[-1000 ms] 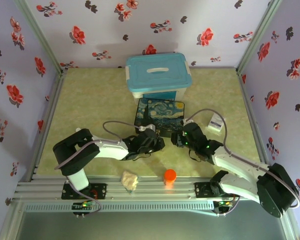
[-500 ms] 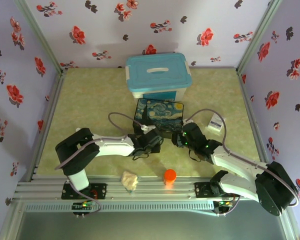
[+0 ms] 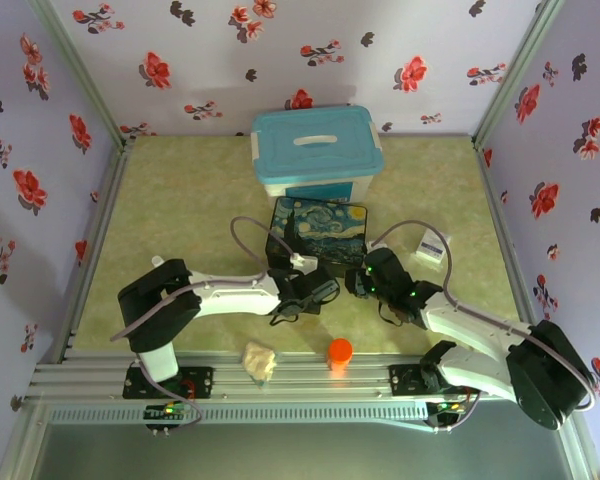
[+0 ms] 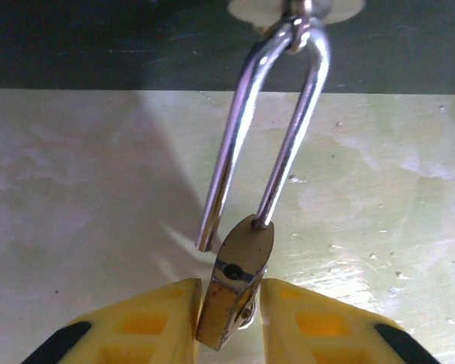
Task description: Unlock a padlock with a key
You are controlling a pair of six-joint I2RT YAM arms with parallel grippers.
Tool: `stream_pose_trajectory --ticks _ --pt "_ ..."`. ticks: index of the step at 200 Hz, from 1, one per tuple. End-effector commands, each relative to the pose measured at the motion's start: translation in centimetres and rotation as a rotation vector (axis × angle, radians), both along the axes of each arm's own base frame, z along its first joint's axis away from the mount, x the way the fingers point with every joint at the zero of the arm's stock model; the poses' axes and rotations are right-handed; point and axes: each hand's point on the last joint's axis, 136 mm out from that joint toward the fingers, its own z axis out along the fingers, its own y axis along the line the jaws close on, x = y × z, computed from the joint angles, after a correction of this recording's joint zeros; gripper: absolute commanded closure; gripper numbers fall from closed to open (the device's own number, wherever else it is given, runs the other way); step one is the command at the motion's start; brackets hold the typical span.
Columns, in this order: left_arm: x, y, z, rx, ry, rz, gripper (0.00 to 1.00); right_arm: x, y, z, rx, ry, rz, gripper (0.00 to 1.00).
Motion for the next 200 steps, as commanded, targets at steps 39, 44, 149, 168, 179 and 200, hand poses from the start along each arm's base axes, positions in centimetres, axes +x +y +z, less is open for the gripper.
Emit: stream_pose_trajectory --ticks 39,44,149,168,179,200 --pt "0.2 0.0 0.2 0.155 -0.054 -0.038 0.83 0.1 -0.4 -1.0 -0.023 -0.001 -0.013 0.62" --pt "0.2 0.0 0.1 0.159 -0.053 -0.038 0.83 0.1 -0.4 -1.0 -0.023 0.000 -0.014 0.62" --pt "0.3 1.4 1.2 0.428 -0.080 -0.081 0.86 0.0 -0.6 -1.6 -0.031 0.014 -0.026 0.62" --pt "0.2 0.6 0.9 0.410 -0.073 -0.088 0.85 0.0 -0.5 -1.8 -0.031 0.020 -0.027 0.62" --pt "0.0 0.1 0.8 0.397 -0.071 -0.096 0.85 0.0 -0.5 -1.8 -0.031 0.021 -0.028 0.62" --pt "-0.4 -0.9 0.6 0.370 -0.067 -0.110 0.82 -0.1 -0.6 -1.9 -0.029 0.024 -0.032 0.62"
